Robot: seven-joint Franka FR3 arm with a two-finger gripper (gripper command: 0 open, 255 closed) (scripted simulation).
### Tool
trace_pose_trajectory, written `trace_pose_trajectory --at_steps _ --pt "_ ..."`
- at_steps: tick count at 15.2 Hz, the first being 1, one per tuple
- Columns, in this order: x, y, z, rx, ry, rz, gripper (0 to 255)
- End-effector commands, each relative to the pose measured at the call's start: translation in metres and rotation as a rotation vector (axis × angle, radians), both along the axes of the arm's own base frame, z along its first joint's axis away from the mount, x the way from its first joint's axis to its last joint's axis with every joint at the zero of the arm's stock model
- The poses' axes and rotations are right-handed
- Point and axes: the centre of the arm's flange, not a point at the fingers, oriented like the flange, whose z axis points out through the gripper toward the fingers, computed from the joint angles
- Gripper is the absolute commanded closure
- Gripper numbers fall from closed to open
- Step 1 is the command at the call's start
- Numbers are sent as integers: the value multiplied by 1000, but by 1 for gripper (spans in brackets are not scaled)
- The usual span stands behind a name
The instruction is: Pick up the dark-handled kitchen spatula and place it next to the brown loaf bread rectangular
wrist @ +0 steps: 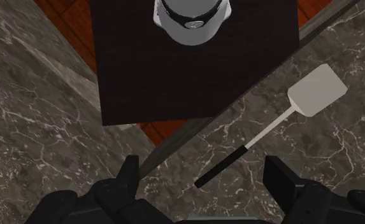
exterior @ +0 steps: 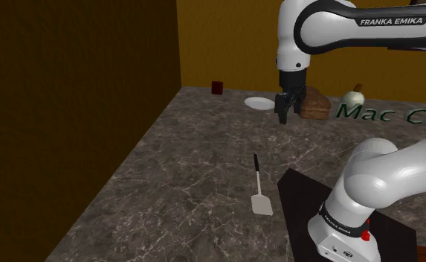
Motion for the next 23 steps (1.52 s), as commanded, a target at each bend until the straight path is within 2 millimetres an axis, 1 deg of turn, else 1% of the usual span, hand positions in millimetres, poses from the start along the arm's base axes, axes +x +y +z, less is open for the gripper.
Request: trace_pose_trajectory --at_steps 1,5,9,12,16,17,23 --pt "0 0 0 0 0 0 0" --pt "-18 26 -41 -13 -66 -217 0" --pt "-26 55 -84 -26 -133 -434 0" --pt "-27 76 -116 -36 -183 -597 0" --pt "-20 104 -159 -49 -249 -814 0" --pt "-18 109 -167 -51 -261 -854 0" --pt "-17 107 -199 -51 -261 -854 0"
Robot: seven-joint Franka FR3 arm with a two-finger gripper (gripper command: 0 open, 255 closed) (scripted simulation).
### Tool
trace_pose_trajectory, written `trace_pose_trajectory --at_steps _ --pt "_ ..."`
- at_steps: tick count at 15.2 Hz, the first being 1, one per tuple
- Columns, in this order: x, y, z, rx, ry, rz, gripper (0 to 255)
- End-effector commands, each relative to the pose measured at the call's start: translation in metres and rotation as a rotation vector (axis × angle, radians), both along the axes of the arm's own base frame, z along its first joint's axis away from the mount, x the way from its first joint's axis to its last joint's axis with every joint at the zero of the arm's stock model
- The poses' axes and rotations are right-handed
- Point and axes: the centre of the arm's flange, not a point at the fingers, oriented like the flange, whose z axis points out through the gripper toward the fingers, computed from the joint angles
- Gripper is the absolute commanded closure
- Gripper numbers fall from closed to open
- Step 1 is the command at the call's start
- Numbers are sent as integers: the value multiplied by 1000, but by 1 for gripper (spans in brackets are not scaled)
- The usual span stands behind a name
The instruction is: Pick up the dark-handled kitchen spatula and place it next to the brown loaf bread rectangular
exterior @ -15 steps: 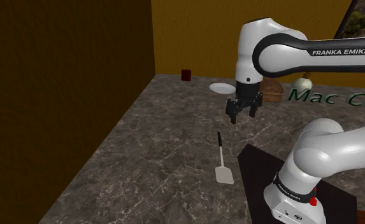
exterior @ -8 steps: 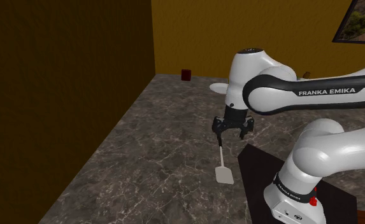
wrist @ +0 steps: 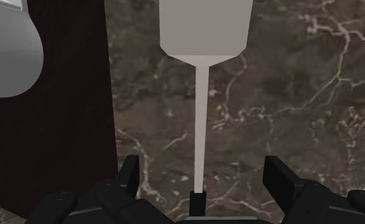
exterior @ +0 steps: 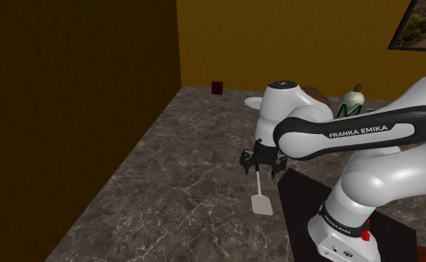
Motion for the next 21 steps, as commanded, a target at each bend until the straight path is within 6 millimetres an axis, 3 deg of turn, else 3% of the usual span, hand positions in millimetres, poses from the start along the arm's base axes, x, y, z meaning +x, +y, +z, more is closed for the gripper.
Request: trace_pose_trajectory --at_steps 1,9,10,19,21 --pt "1 0 -11 0 -1 -1 0" --pt "1 0 -14 0 -1 -1 0" --pt "1 0 -14 0 -1 -1 255" --pt "1 0 -14 0 -1 -1 255" --pt "1 0 -3 0 -1 -1 255"
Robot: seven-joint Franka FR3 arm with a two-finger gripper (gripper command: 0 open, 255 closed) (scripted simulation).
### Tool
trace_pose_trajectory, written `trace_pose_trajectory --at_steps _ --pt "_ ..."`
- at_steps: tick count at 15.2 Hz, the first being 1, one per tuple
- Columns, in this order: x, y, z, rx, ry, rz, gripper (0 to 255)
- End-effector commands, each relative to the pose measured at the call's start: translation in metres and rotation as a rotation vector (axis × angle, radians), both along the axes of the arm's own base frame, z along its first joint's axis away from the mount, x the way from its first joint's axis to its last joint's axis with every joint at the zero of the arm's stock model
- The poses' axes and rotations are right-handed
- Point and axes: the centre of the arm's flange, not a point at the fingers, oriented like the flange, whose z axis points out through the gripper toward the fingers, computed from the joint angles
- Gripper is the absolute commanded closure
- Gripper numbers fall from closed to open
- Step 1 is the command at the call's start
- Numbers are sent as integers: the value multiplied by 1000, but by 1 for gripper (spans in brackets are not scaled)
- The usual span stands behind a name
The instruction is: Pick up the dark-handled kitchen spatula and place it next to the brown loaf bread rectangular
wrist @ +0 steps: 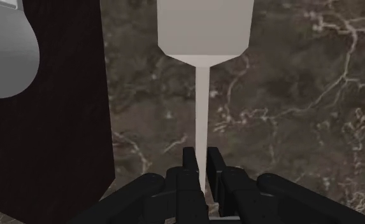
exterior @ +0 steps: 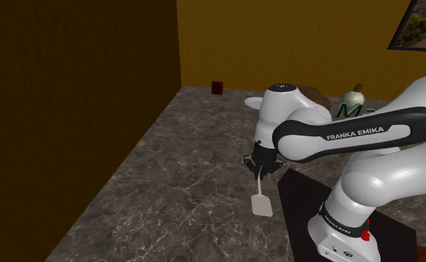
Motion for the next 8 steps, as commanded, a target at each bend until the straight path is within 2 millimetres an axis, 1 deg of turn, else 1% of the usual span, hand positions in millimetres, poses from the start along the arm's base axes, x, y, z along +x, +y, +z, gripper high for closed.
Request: trace_pose_trajectory --at_steps 1,8 --pt "0 0 9 0 0 0 255" --pt "0 0 46 0 0 0 255"
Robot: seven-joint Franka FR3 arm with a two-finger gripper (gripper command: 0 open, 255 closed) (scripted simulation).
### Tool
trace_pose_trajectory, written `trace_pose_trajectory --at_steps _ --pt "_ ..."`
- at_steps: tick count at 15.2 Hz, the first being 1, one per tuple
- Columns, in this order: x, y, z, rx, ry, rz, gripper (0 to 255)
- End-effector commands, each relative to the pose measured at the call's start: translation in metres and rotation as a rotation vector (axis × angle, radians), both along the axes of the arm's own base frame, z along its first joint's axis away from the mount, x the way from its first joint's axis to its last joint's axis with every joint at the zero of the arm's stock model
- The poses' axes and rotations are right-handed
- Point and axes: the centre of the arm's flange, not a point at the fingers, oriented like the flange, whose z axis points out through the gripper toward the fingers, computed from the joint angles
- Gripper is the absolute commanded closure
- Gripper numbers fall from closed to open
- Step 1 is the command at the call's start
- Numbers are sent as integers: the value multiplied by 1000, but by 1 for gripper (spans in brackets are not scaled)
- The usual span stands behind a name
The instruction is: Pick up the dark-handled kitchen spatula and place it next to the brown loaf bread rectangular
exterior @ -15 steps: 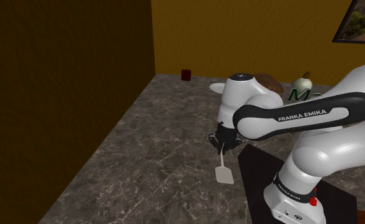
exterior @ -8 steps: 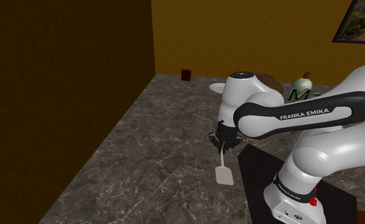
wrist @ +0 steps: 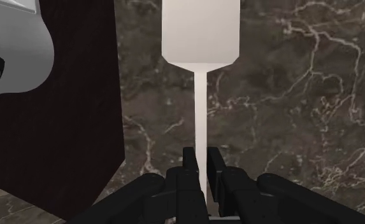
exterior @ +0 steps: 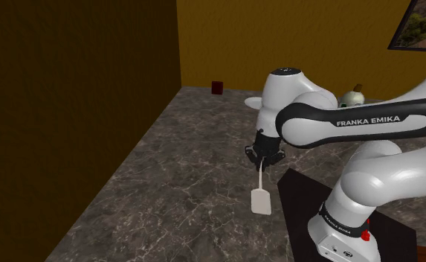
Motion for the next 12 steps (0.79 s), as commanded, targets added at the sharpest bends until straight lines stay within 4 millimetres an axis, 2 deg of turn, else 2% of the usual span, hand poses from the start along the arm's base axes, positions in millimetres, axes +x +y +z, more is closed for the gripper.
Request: trace_pose_trajectory --at_steps 1,12 --pt "0 -1 11 0 0 0 255" --pt "0 -1 69 0 0 0 255"
